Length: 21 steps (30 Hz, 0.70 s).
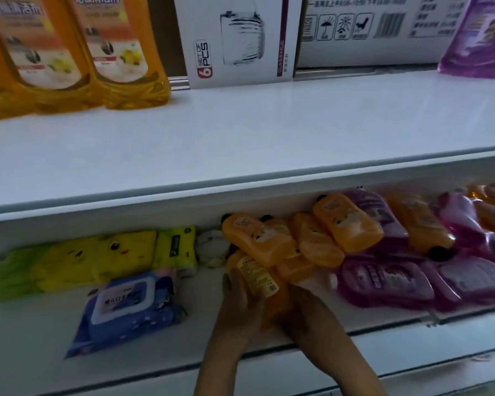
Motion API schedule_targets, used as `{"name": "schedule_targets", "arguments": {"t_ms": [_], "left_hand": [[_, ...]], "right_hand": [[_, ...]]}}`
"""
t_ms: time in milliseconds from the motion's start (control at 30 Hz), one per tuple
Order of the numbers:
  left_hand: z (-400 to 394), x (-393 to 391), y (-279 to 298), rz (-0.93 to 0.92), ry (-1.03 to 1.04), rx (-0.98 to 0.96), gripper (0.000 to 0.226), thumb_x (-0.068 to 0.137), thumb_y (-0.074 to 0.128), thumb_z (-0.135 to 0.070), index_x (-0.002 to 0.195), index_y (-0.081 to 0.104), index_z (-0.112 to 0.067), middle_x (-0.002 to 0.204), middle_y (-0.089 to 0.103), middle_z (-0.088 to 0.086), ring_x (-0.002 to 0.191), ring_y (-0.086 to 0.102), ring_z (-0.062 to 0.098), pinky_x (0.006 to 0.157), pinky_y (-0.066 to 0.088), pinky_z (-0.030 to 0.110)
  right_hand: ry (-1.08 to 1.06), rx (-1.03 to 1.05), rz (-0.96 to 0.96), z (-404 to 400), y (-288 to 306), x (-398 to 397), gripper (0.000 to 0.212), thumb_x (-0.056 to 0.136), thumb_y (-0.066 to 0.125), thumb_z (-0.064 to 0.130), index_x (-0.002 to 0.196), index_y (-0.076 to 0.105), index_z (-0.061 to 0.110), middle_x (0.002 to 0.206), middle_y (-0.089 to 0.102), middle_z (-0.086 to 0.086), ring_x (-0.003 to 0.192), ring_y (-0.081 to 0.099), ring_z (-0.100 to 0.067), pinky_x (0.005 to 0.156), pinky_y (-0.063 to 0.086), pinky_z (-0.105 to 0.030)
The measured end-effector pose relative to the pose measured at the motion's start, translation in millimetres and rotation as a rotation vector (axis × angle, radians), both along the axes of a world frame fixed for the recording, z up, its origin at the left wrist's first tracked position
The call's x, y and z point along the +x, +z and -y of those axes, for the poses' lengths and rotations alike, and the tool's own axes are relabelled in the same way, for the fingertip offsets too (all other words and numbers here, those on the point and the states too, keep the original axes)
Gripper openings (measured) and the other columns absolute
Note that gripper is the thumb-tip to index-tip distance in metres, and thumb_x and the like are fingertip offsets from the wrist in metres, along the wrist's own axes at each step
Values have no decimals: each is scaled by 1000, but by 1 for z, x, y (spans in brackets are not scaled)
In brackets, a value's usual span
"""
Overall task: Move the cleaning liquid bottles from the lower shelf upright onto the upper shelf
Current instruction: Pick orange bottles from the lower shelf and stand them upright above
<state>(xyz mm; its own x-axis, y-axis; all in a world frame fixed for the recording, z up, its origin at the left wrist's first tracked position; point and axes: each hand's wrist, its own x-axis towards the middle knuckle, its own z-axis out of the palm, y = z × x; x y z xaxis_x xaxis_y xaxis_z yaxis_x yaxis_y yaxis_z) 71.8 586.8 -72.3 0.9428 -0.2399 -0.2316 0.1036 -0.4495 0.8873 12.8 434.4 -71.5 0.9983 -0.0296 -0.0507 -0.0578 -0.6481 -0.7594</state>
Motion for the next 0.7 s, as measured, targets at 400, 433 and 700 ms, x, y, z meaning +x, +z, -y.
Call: {"name": "schedule_targets", "arguments": {"t_ms": [400,433,700], "left_hand": [[28,-3,-2,99,168,192,66,106,38,-25,158,-1,-12,165,8,8,150,9,30,120,17,40],[25,-4,-3,98,142,203,65,106,37,-25,158,0,-13,165,10,7,149,11,29,120,18,39],[-21,-21,-4,78,-15,370,59,107,33,-32,158,7,-19,156,26,9,137,34,25,110,32,30]], "right_hand": [[-69,90,-9,-15,-17,-3,50,96,52,8,134,51,40,115,56,25,101,53,13,82,36,3],[-70,94,-7,-14,-16,-6,53,96,50,2,137,51,36,120,54,24,108,51,11,88,33,4],[-168,353,-89,-40,-14,-30,49,93,50,-12,119,61,27,108,69,9,98,65,1,89,52,-13]]}}
